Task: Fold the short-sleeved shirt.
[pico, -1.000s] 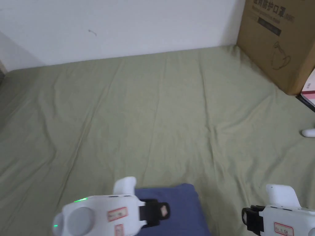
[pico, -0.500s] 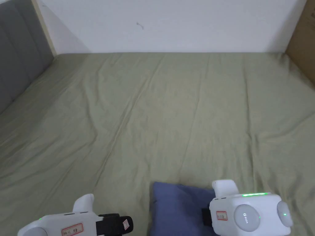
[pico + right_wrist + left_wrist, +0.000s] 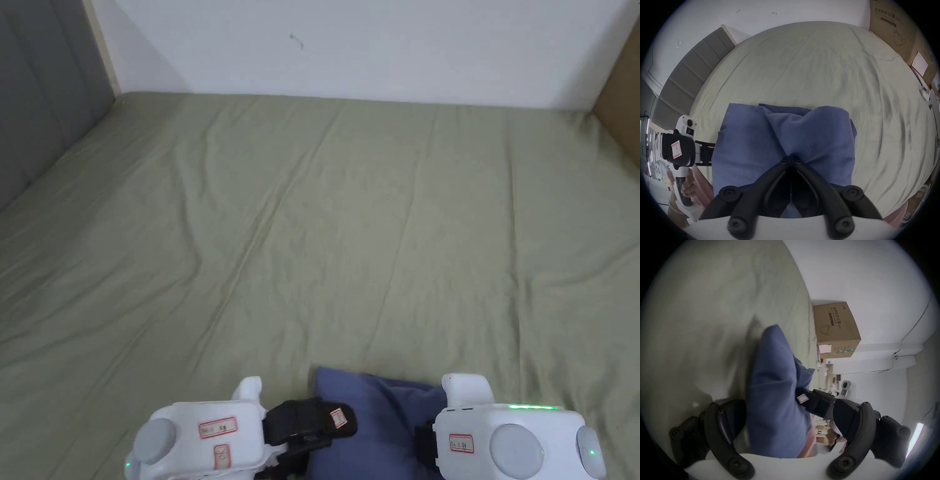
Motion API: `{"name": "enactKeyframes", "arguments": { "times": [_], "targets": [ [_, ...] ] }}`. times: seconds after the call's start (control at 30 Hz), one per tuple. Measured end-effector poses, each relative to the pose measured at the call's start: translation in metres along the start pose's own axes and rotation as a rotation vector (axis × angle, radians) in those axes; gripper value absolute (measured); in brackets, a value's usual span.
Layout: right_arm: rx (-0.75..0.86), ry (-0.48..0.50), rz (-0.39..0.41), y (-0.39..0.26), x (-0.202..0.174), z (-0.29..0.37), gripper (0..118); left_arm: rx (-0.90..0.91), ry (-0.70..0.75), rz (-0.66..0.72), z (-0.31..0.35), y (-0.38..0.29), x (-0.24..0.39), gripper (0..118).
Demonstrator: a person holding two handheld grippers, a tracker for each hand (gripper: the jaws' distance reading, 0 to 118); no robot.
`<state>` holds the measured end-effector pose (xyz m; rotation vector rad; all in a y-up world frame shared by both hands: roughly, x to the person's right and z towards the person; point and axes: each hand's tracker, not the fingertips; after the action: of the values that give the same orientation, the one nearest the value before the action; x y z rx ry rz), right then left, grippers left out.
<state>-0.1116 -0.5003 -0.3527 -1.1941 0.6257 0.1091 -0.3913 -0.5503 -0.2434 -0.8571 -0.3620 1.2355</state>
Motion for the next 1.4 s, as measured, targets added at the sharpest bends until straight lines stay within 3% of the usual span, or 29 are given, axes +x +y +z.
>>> {"name": "enactKeyframes", "arguments": {
  "times": [0.07, 0.1, 0.13, 0.17, 0.23, 0.33, 0.43, 0.63, 0.83, 0.97, 1.1, 1.13, 1.23, 1.27, 1.4],
  "targets": [
    [0.001, 0.012, -0.018, -0.001, 0.002, 0.001, 0, -0.036, -0.055, 0.032, -0.017, 0.003, -0.002, 105],
    [-0.001, 0.017, -0.025, -0.001, 0.003, 0.001, 0, -0.070, -0.065, 0.033, -0.024, 0.003, -0.003, 93],
    [-0.002, 0.019, -0.030, -0.001, 0.003, 0.001, 0, -0.068, -0.067, 0.033, -0.028, 0.002, -0.002, 64],
    [-0.002, 0.018, -0.034, -0.001, 0.003, 0.003, 0, -0.065, -0.039, 0.032, -0.032, 0.002, 0.001, 18],
    [-0.002, 0.013, -0.030, -0.001, 0.001, 0.005, 0, -0.115, 0.134, -0.011, -0.039, 0.004, -0.003, 19],
    [-0.001, 0.007, -0.023, -0.002, 0.000, 0.013, 0, -0.146, -0.006, 0.046, -0.030, 0.011, -0.015, 19],
    [0.023, 0.043, -0.067, -0.001, -0.001, 0.029, 0, -0.139, 0.111, -0.080, -0.014, 0.023, -0.010, 19],
    [0.054, 0.008, -0.056, 0.004, -0.001, 0.038, 0, -0.084, 0.259, -0.121, 0.065, 0.059, -0.010, 19],
    [0.032, -0.012, -0.074, 0.006, 0.003, 0.028, 0, -0.026, 0.664, -0.255, 0.178, 0.122, -0.007, 19],
    [0.011, -0.027, -0.080, 0.007, 0.004, 0.021, 0, 0.012, 1.121, -0.328, 0.236, 0.159, 0.001, 19],
    [-0.010, -0.028, -0.097, 0.008, 0.006, 0.012, 0, -0.017, 1.441, -0.384, 0.269, 0.187, -0.020, 20],
    [-0.013, -0.032, -0.097, 0.009, 0.005, 0.011, 0, -0.012, 1.510, -0.409, 0.274, 0.189, -0.025, 26],
    [-0.018, -0.039, -0.091, 0.010, 0.005, 0.010, 0, 0.053, 1.654, -0.406, 0.282, 0.192, -0.036, 91],
    [-0.020, -0.037, -0.090, 0.010, 0.005, 0.010, 0, 0.079, 1.653, -0.392, 0.285, 0.190, -0.038, 107],
    [-0.018, -0.039, -0.085, 0.011, 0.005, 0.010, 0, 0.152, 1.545, -0.364, 0.294, 0.184, -0.029, 102]
  ]
}}
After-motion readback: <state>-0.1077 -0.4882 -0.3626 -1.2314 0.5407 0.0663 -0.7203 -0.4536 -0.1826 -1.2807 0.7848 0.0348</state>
